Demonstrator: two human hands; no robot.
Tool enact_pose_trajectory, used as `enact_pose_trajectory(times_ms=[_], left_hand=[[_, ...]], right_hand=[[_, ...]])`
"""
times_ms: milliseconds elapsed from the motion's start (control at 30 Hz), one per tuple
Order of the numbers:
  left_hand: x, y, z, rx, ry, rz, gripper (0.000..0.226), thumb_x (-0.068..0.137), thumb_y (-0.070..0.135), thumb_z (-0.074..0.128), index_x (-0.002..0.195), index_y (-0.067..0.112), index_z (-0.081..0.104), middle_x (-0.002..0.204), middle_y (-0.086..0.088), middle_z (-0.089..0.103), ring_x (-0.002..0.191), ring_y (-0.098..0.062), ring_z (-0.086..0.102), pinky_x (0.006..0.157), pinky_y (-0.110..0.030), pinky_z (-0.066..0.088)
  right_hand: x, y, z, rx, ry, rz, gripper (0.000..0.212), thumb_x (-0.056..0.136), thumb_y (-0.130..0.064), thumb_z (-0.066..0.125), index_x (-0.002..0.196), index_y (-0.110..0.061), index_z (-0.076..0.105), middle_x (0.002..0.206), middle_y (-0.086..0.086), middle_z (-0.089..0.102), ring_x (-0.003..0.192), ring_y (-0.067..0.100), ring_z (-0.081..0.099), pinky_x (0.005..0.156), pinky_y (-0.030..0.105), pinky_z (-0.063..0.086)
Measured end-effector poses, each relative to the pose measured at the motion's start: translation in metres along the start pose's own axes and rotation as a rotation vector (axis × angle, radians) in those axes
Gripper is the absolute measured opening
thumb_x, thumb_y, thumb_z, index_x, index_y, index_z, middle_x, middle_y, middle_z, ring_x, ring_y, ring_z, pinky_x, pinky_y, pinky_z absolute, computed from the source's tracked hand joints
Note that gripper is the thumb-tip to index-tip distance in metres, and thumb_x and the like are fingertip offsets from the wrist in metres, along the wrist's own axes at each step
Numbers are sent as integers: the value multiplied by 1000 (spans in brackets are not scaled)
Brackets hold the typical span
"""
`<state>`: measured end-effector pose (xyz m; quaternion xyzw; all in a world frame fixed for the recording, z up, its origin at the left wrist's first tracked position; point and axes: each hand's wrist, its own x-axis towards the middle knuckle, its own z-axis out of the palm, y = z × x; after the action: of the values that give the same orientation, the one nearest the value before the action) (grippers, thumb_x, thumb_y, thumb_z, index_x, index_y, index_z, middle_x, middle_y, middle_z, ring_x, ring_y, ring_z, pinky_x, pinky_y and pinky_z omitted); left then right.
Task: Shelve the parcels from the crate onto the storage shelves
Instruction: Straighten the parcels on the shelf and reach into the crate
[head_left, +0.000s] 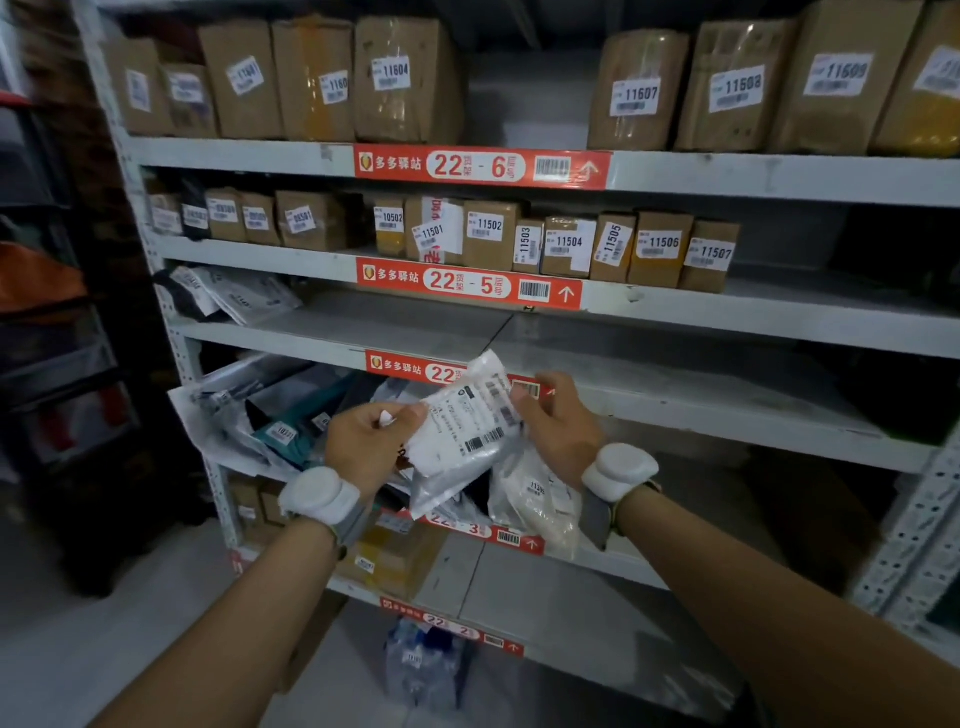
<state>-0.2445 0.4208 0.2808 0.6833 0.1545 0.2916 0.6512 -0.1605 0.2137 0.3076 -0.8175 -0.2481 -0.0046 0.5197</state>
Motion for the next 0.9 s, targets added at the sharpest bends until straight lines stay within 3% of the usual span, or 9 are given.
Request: enact_pose_trajectory(times_ms=[67,133,300,467,600,667,767,833,900], left_hand=[[16,-9,-9,-32,69,-31,15,85,27,76,85,13,75,84,-6,77,85,-28,73,76,-53,60],[31,-16,-13,-74,114,-62,17,86,29,75,86,12,73,89,-8,76,86,-27,73,75,-51,61],[75,-21,-25,-186,72,-147,22,88,20,73,103,4,70,101,-13,74,95,-28,72,73,-38,62],[142,-27,-57,-272,-60,-179,31,87,6,71,117,1,64,111,-15,72,99,-26,70,81,-32,59],[207,-33,-79,-208,-76,-182,26,90,5,67,115,1,63,114,-18,70,98,-25,69,83,-32,59],[241,-39,-88,-195,-13,-183,23,89,2,66,112,0,63,111,-19,70,93,-24,70,81,-31,60],[279,-46,-103,-198,72,-178,23,89,1,68,111,-2,64,108,-19,71,90,-23,72,78,-29,61],[293,-49,-110,-190,102,-178,26,89,1,67,115,-4,63,109,-20,71,96,-26,71,81,-31,61],[306,-51,-118,-187,125,-178,24,90,-1,66,114,-5,63,106,-19,72,89,-23,72,79,-30,61]], right_hand=[[11,3,12,58,-7,18,69,91,-62,53,146,-31,25,125,-3,62,109,21,64,88,35,54],[24,-1,31,118,-70,134,76,85,-67,58,145,-39,21,122,-4,63,95,25,71,84,41,58],[83,-16,94,469,-183,439,31,93,-42,64,101,-12,59,92,19,72,70,33,70,73,42,59],[163,-10,144,553,-88,449,47,91,-39,66,125,-14,45,84,16,68,50,25,67,47,28,53],[228,-4,179,500,-115,292,83,87,-34,73,148,-33,15,117,15,66,84,35,71,66,44,61],[260,-2,197,403,-165,193,82,84,-33,76,148,-32,24,120,5,66,98,32,70,82,52,59],[298,-7,224,190,-207,72,53,71,-43,78,116,-43,51,109,2,69,96,24,69,88,46,58],[316,-7,241,103,-211,23,63,56,-56,73,114,-39,55,115,6,64,98,22,66,92,41,56],[324,-17,253,45,-257,-27,74,59,-54,75,127,-33,53,126,8,55,99,18,61,96,32,51]])
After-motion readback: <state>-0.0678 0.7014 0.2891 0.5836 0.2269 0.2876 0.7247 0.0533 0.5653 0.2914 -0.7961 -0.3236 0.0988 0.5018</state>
